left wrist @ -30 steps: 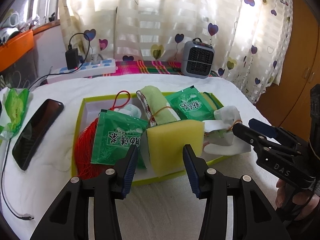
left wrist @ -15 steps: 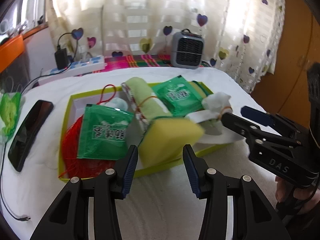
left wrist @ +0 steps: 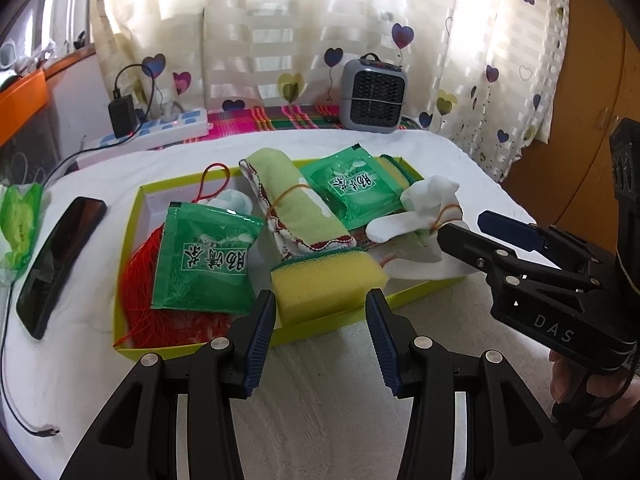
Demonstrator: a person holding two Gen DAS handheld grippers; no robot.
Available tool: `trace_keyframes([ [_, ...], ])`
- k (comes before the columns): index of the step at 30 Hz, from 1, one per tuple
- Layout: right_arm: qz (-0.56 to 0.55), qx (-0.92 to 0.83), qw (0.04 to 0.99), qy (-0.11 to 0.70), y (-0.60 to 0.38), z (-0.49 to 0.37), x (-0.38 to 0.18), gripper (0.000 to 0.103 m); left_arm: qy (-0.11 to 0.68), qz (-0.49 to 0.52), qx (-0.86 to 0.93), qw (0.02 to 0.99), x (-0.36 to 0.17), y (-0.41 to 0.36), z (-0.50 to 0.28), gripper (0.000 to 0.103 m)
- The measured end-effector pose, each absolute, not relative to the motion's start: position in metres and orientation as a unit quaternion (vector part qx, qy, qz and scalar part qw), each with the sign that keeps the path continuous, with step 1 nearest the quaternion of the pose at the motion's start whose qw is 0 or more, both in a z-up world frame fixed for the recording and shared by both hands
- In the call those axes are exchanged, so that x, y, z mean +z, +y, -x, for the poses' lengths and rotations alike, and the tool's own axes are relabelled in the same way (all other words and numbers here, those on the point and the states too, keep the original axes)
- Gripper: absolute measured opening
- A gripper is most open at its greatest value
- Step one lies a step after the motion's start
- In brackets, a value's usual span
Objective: Organize soft objects
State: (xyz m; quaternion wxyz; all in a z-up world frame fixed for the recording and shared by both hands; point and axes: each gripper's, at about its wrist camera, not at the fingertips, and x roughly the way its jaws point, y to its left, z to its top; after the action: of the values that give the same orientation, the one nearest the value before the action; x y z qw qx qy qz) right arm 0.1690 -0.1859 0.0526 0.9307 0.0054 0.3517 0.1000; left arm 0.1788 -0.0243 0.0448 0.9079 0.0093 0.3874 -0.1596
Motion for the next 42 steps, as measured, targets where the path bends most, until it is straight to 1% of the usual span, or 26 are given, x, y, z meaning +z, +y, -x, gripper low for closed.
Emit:
trace_keyframes([
  [16, 0.0, 0.115, 0.929, 0.353, -0.184, -0.14, 0.057, 0.056, 0.403, -0.004, -0.113, 0.908, 0.048, -0.022, -0.152, 0.046],
  [26, 0.009, 0.127, 0.913, 0.387, -0.18, -0.122, 0.039, 0.056, 0.433, 0.003, -0.094, 0.896, 0.026, -0.024, -0.129, 0.046],
  [29, 0.016, 0.131, 0.906, 0.402, -0.178, -0.118, 0.031, 0.057, 0.447, 0.009, -0.09, 0.89, 0.015, -0.023, -0.125, 0.046],
  [31, 0.024, 0.126, 0.903, 0.41, -0.177, -0.115, 0.026, 0.062, 0.449, 0.012, -0.088, 0.889, 0.011, -0.022, -0.122, 0.046],
  [32, 0.026, 0.125, 0.902, 0.412, -0.176, -0.114, 0.025, 0.063, 0.446, 0.011, -0.086, 0.891, 0.011, -0.022, -0.12, 0.046],
  [42, 0.034, 0.109, 0.897, 0.427, -0.178, -0.11, 0.014, 0.064, 0.434, 0.002, -0.071, 0.898, 0.007, -0.029, -0.111, 0.047],
])
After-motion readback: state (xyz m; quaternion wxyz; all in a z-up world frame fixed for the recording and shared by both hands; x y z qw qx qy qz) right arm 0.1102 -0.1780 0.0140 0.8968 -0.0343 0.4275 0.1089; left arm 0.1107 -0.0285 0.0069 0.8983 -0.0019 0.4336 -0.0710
